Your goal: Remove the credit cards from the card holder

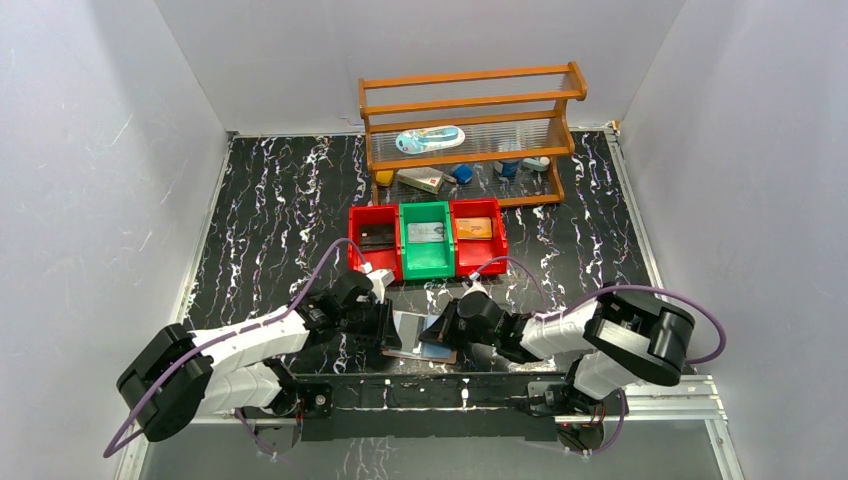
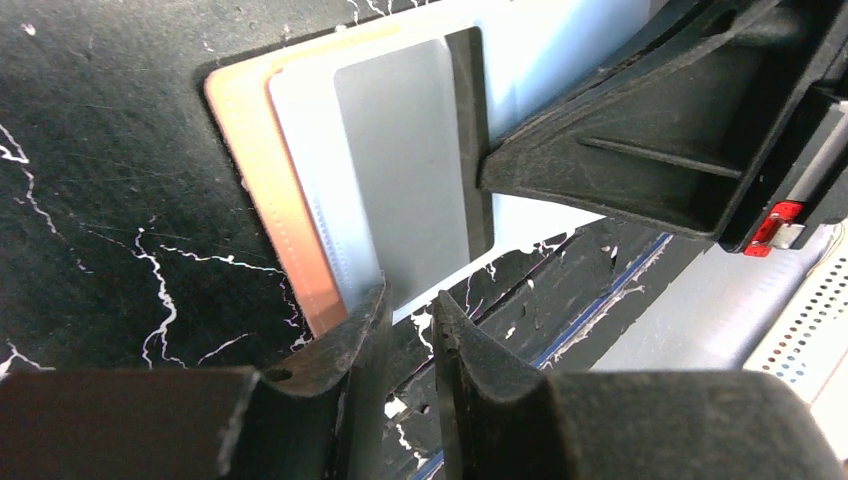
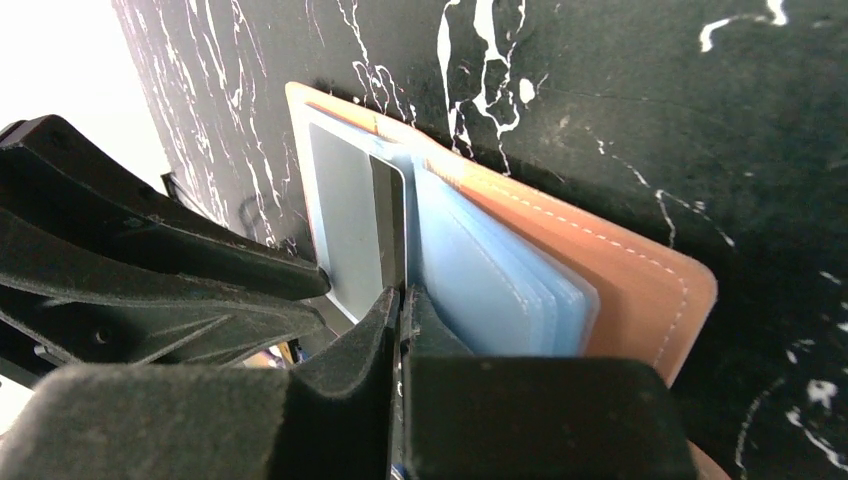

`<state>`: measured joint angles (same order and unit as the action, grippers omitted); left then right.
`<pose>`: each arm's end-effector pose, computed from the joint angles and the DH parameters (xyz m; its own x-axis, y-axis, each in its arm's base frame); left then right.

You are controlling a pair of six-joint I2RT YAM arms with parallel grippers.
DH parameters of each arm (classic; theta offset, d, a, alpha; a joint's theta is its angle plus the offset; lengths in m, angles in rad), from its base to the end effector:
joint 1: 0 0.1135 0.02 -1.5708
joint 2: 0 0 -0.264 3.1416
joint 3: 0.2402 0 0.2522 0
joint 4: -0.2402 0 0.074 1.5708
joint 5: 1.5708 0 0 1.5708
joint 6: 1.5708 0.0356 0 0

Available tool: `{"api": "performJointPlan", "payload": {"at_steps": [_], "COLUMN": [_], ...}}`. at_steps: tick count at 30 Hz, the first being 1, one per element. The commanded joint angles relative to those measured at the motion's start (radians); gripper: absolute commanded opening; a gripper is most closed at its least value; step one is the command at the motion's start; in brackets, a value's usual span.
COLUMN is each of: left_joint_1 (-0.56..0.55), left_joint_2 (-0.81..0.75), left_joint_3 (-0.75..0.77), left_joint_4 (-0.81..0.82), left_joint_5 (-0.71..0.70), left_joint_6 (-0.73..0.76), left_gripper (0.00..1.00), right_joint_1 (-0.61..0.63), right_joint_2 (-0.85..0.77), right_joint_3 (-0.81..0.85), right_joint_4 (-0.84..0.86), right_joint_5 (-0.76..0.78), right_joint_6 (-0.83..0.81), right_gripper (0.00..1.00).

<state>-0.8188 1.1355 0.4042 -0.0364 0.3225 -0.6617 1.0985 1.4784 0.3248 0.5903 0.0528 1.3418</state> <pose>0.1343 -0.1601 0.1591 -0.8956 0.1044 -0.4324 0.3779 0.6914 -0.6158 0.1119 0.2150 0.1182 -0.9014 0.3732 -0.2194 0.0393 0.5753 0.8170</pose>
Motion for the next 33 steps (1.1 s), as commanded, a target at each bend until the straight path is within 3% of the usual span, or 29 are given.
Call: {"api": "performJointPlan", "payload": {"at_steps": [1,18,28,33], "left_joint_1": [-0.005,-0.006,-0.009,-0.011], "left_joint_2": [-0.030,-0.088,0.070,0.125], "left_joint_3": [0.001,0.108,0.118,0.114], "left_joint_4": [-0.023,-0.034,0.041,-0.018], "left_joint_5": [-0.034,-0.020,0.008,-0.030], "left_joint_6": [-0.001,0.034,0.070,0.059], "left_gripper": [0.22,0.37,0.39,0.38], "right_joint_1": [-0.010,-0.059,-0.060,-0.060], "right_joint_2": [-0.057,-0.047,-0.020,-0.028], "right_joint_3": [-0.020,-0.035,-0.030,-0.024], "right_joint_4": [-0.110,-0.099,-0.078,-0.082], "right_joint_5": [0.054,-0.027,-0.033,-0.027], "right_joint_6": [-0.039,-0.070,-0.061,-0.060], "right_gripper": [0.08,0.11,0.14,0.15]}}
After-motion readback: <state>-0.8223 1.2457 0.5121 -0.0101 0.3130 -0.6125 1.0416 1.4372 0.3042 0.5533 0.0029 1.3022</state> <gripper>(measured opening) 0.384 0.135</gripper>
